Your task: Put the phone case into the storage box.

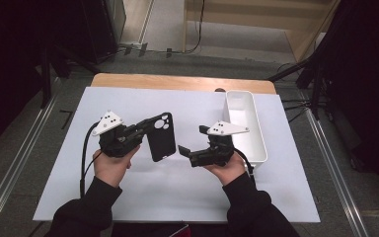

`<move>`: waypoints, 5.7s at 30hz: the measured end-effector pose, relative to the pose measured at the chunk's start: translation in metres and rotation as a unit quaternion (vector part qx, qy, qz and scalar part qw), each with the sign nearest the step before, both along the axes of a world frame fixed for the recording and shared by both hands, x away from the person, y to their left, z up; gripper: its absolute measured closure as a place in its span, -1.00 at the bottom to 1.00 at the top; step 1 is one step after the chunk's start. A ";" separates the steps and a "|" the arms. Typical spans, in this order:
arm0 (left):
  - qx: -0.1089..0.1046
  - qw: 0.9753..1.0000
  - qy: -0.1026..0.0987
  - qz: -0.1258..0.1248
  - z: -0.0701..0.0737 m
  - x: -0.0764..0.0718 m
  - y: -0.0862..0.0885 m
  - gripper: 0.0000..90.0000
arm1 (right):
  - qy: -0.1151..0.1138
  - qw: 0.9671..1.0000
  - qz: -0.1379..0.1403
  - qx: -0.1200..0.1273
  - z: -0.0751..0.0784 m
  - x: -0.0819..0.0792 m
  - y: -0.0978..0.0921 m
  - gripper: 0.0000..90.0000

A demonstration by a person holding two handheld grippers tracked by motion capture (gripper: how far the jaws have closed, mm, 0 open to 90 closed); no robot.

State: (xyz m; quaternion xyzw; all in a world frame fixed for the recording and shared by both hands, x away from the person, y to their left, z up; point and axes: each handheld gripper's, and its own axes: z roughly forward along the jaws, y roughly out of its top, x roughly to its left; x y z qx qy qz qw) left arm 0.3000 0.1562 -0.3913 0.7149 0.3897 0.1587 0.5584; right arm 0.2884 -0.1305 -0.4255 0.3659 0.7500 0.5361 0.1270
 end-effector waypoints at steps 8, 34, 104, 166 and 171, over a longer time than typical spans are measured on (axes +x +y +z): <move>-0.007 1.000 0.008 0.007 -0.002 0.000 -0.003 0.79 | -0.006 1.000 -0.023 -0.006 -0.003 -0.002 0.005 -1.00; -0.015 0.999 0.027 -0.012 -0.007 -0.006 -0.021 0.78 | -0.008 0.999 -0.042 -0.030 -0.008 -0.008 0.026 -1.00; -0.015 0.999 0.008 -0.045 -0.013 -0.020 -0.041 0.31 | -0.004 0.997 -0.063 -0.035 -0.013 0.005 0.030 -0.67; 0.039 0.978 -0.006 -0.203 -0.073 -0.021 0.015 -0.49 | -0.013 0.999 -0.038 -0.021 0.001 0.014 -0.005 -0.67; 0.036 0.979 0.000 -0.200 -0.075 -0.022 0.025 -0.49 | -0.010 0.999 -0.034 -0.020 0.002 0.015 -0.009 -0.67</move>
